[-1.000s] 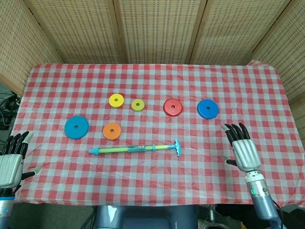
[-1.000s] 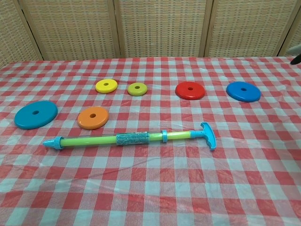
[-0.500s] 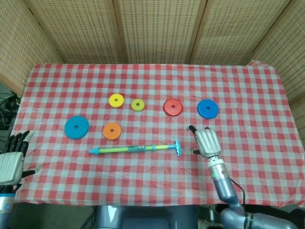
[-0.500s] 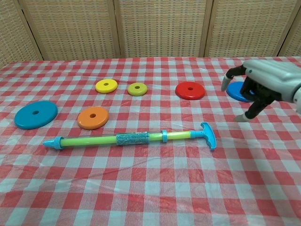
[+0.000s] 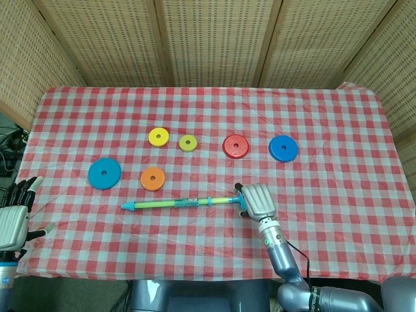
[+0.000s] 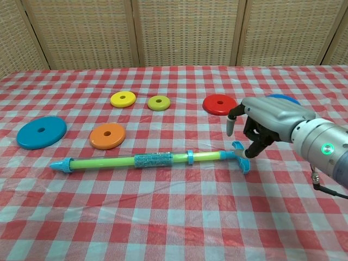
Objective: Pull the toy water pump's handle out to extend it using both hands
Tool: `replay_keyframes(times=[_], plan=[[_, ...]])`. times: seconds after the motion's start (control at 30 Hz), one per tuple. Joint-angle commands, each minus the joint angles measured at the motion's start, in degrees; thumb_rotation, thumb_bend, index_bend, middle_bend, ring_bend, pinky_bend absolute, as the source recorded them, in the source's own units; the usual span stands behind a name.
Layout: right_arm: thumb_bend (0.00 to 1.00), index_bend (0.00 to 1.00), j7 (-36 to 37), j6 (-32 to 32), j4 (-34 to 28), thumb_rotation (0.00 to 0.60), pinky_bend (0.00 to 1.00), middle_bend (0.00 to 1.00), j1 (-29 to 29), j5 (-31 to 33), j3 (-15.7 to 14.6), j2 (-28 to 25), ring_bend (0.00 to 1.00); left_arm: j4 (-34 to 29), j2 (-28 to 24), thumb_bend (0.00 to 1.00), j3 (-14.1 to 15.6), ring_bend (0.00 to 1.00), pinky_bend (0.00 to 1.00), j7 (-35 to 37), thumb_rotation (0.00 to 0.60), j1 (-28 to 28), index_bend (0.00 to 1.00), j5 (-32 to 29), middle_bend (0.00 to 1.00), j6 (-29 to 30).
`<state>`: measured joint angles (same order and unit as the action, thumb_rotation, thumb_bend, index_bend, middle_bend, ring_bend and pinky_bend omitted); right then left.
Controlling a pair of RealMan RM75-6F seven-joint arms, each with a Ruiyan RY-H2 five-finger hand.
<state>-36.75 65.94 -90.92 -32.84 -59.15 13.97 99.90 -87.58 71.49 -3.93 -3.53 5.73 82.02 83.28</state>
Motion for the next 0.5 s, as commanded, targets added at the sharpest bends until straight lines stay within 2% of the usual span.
replay_keyframes(times=[0.03,0.5], plan=[[0.48,0.47,-0.01,-0.27,0.77,0.600,0.62,1.00,-0.44,0.63,-0.19,0.59,0.96,0.00,-0.08,0.12,-0.07,0.00,0.00,0.21,0.600,-0.02,0.00,-0.14,0.00,0.00],[0.51,0.43,2.15,-3.04,6.63,0.600,0.61,1.00,-2.45,3.76,-0.59,3.24,0.96,0.30,-0.18,0.12,-0.42,0.00,0.00,0.74,0.600,0.25,0.00,-1.26,0.00,-0.75]])
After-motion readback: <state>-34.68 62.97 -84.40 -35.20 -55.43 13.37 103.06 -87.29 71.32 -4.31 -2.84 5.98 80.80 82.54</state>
